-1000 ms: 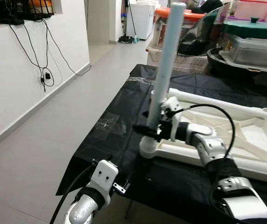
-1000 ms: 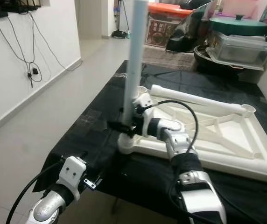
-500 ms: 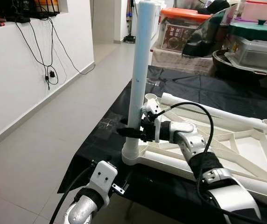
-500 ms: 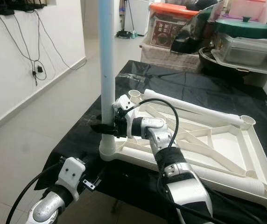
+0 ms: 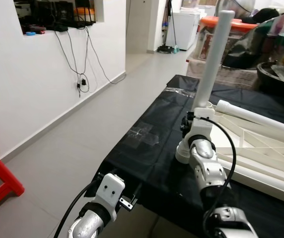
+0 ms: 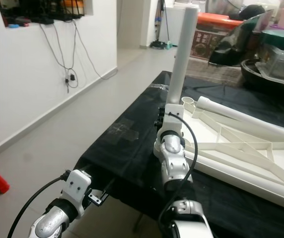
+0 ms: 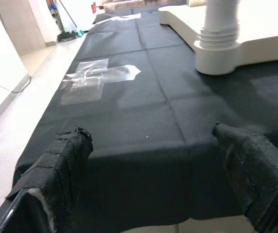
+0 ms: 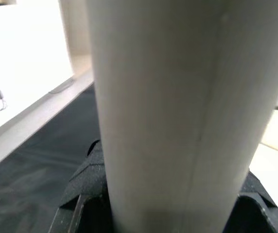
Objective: Building children table
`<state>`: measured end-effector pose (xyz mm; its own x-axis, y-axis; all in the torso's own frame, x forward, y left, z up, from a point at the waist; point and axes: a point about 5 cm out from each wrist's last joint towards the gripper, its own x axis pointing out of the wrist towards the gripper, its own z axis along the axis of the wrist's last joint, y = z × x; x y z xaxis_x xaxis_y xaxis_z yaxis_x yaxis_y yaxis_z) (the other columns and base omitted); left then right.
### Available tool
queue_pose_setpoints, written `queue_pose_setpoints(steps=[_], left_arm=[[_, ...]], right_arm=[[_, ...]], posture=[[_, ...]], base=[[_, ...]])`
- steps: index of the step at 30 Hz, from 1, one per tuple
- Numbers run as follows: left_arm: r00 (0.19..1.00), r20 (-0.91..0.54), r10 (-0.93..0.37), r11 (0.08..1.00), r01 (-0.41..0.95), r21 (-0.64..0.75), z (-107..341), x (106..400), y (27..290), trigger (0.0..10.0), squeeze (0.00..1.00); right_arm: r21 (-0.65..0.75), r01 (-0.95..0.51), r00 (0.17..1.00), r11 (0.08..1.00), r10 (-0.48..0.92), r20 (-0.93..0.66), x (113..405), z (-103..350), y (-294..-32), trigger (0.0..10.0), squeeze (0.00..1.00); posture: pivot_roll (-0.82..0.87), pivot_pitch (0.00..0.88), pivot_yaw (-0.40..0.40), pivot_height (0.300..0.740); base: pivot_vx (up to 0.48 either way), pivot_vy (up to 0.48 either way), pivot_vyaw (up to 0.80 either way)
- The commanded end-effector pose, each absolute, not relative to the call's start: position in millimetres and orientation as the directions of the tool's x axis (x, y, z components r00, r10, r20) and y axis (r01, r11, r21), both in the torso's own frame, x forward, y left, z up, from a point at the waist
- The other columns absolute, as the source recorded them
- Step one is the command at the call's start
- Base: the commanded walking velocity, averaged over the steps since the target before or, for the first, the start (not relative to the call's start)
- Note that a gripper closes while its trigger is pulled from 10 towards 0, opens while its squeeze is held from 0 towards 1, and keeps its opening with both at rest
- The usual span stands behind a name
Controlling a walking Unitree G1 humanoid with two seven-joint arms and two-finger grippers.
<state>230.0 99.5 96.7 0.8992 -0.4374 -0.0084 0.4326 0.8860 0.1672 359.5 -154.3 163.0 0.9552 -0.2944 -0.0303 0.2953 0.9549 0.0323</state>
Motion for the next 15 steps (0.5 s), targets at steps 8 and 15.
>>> queue_pose_setpoints(steps=[8,15], left_arm=[[0.894,-0.029,-0.446,0.882,0.445,0.157,89,228,98,10.0,0.0],[0.893,-0.028,-0.449,0.882,0.448,0.15,88,230,97,10.0,0.0]], right_arm=[[0.127,0.261,0.964,0.957,-0.266,0.018,357,157,-134,10.0,1.0],[0.164,-0.027,0.997,0.986,0.015,0.075,369,165,-139,10.0,0.0]], posture=[[0.17,0.0,-0.069,0.74],[0.16,0.0,-0.065,0.74]], base=[[0.0,0.0,0.0],[0.0,0.0,0.0]])
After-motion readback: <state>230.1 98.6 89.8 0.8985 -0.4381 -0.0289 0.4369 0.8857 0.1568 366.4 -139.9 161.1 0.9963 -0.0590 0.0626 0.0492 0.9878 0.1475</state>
